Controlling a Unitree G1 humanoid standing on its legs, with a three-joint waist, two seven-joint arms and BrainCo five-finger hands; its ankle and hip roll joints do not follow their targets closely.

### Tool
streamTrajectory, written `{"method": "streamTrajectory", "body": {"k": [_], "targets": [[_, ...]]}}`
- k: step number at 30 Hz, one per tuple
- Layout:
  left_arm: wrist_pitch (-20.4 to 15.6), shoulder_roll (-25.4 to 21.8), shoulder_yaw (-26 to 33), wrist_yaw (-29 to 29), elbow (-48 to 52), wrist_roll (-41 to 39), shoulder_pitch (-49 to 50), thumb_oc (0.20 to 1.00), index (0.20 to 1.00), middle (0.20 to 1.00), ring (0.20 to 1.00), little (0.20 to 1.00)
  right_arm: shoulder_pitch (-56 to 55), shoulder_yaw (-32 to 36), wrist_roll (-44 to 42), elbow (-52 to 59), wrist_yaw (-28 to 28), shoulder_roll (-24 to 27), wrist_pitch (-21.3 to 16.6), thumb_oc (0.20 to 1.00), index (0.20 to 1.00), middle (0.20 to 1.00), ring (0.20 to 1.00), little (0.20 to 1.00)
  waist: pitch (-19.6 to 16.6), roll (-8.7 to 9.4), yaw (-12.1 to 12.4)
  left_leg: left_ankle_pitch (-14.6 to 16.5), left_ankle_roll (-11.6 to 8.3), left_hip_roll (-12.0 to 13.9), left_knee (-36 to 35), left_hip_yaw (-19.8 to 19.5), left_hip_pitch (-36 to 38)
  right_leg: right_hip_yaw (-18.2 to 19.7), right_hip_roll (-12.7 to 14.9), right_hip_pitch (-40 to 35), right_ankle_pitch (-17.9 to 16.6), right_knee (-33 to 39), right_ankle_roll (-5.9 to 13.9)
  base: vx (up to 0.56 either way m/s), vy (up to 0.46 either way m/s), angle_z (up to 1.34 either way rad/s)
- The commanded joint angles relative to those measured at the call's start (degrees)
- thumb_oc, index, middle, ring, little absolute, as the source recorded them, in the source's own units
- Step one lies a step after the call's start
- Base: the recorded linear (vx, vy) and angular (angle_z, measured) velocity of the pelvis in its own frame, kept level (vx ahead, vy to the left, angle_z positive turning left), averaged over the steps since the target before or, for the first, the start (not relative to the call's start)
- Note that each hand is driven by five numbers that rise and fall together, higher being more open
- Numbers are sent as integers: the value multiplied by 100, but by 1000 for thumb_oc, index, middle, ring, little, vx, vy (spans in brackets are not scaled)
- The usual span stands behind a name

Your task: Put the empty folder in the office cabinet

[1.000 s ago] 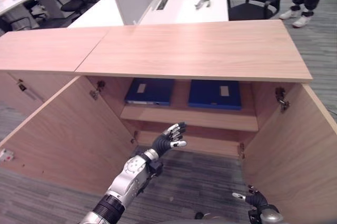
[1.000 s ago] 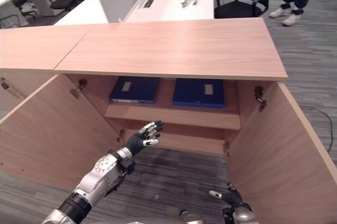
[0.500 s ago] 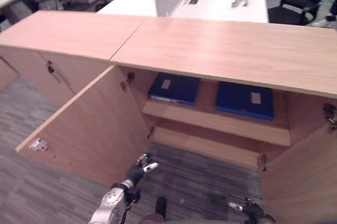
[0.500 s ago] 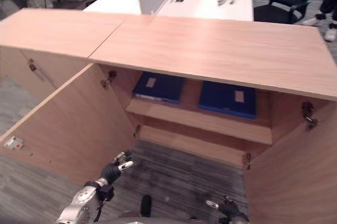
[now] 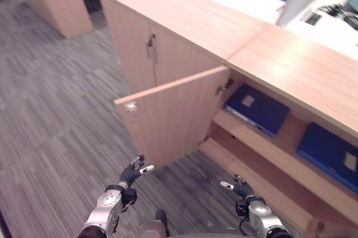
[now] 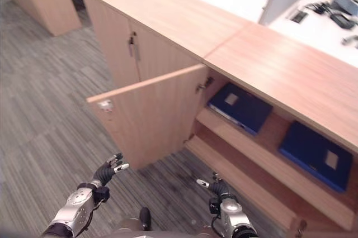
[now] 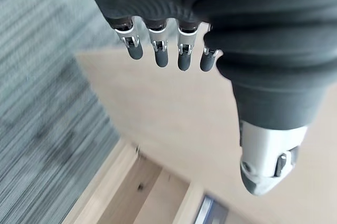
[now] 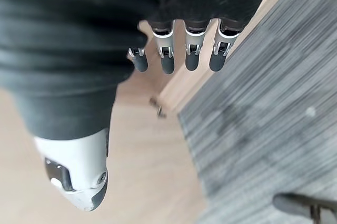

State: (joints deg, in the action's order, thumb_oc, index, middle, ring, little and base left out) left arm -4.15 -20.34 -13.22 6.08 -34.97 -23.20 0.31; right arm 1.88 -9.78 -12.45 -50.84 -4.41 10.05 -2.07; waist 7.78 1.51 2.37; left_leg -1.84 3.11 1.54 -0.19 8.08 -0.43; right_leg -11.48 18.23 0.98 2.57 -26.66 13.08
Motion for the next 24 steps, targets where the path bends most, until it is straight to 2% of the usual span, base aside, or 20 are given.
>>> {"method": "streamTrajectory", "body": {"k": [1,2,3,4,6,9,10,12,13,14,16,18,19,21,24], "targets": [[-218,170,3,-37,120,191,0,1000,1000,1000,1000,1000,-208,126,-264,477,-44,320,-230,1000,1000,1000,1000,1000,-49,-178,-96,21,-484,242,-96,-508,-92,342,-464,-87,-88,1013,82,196,-19,136],[-215,179,-54,-52,33,219,-42,1000,1000,1000,1000,1000,-281,137,-309,508,-50,338,-250,1000,1000,1000,1000,1000,-21,-169,-158,17,-503,178,-123,-686,-31,578,-562,-117,96,1219,23,65,-18,153],[-216,182,-54,-52,31,219,-46,1000,1000,1000,1000,1000,-279,138,-309,508,-50,339,-250,1000,1000,1000,1000,1000,-31,-182,-161,5,-505,190,-122,-692,-51,570,-576,-112,67,1247,18,105,-65,140],[-246,214,-101,-69,-16,227,-110,1000,1000,1000,1000,1000,-360,152,-348,538,-44,357,-272,1000,1000,1000,1000,1000,-46,-136,-207,-14,-524,79,-169,-950,-24,966,-691,-183,96,1549,-1,42,-52,93],[-287,218,-60,-122,-77,239,-94,1000,1000,1000,1000,1000,-359,109,-309,471,-15,363,-282,1000,1000,1000,1000,1000,-115,-79,-162,-10,-551,66,-256,-1052,42,1016,-682,-407,123,1844,-13,69,-142,74],[-286,216,26,-145,-9,161,-13,1000,1000,1000,1000,1000,-348,33,-250,408,31,363,-267,1000,1000,1000,1000,1000,-222,-52,-11,-68,-631,151,-326,-1091,39,765,-664,-614,158,2176,-50,11,-202,62],[-279,234,65,-172,30,103,10,1000,1000,1000,1000,1000,-375,17,-215,465,56,406,-258,1000,1000,1000,1000,1000,-225,-55,48,-186,-767,236,-328,-1166,-32,658,-745,-763,210,2416,-127,-48,-246,9],[-275,238,76,-192,68,80,36,1000,1000,1000,1000,1000,-429,24,-203,496,60,460,-269,1000,1000,1000,1000,1000,-214,-73,72,-289,-902,311,-348,-1272,-78,520,-838,-899,233,2571,-197,-51,-209,25],[-274,239,75,-192,70,80,37,1000,1000,1000,1000,1000,-429,24,-203,494,61,461,-270,1000,1000,1000,1000,1000,-211,-77,60,-290,-906,313,-349,-1286,-77,505,-843,-912,230,2581,-200,-101,-280,49],[-262,268,83,-210,114,41,78,1000,1000,1000,1000,1000,-490,51,-190,520,58,545,-289,1000,1000,1000,1000,1000,-192,-126,88,-468,-1083,453,-365,-1391,-161,300,-1001,-1065,281,2762,-310,-78,-200,56],[-260,283,84,-215,128,43,92,1000,1000,1000,1000,1000,-502,63,-193,507,48,573,-307,1000,1000,1000,1000,1000,-176,-153,84,-543,-1143,503,-368,-1431,-189,241,-1072,-1119,297,2819,-360,-96,-217,46],[-262,346,137,-251,154,-4,90,1000,1000,1000,1000,1000,-561,66,-127,558,61,716,-313,1000,1000,1000,1000,1000,-85,-255,73,-737,-1332,657,-347,-1549,-302,129,-1264,-1262,323,3006,-502,-144,-216,23],[-261,348,138,-252,154,-4,90,1000,1000,1000,1000,1000,-560,66,-127,560,61,719,-312,1000,1000,1000,1000,1000,-81,-259,67,-738,-1335,660,-347,-1555,-301,124,-1268,-1268,320,3011,-504,-181,-135,2],[-269,403,199,-330,223,-111,-26,1000,1000,1000,1000,1000,-443,56,-124,511,32,832,-289,1000,1000,1000,1000,1000,123,-259,49,-678,-1367,639,93,-1630,-504,185,-1249,-1240,273,2990,-572,-229,-65,8],[-326,389,283,-356,357,-148,-71,1000,1000,1000,1000,1000,-330,34,-111,476,72,933,-266,1000,1000,1000,1000,1000,136,-132,-36,-141,-1238,520,636,-1566,-373,262,-1096,-992,155,2852,-611,-171,-1,-3]]}}
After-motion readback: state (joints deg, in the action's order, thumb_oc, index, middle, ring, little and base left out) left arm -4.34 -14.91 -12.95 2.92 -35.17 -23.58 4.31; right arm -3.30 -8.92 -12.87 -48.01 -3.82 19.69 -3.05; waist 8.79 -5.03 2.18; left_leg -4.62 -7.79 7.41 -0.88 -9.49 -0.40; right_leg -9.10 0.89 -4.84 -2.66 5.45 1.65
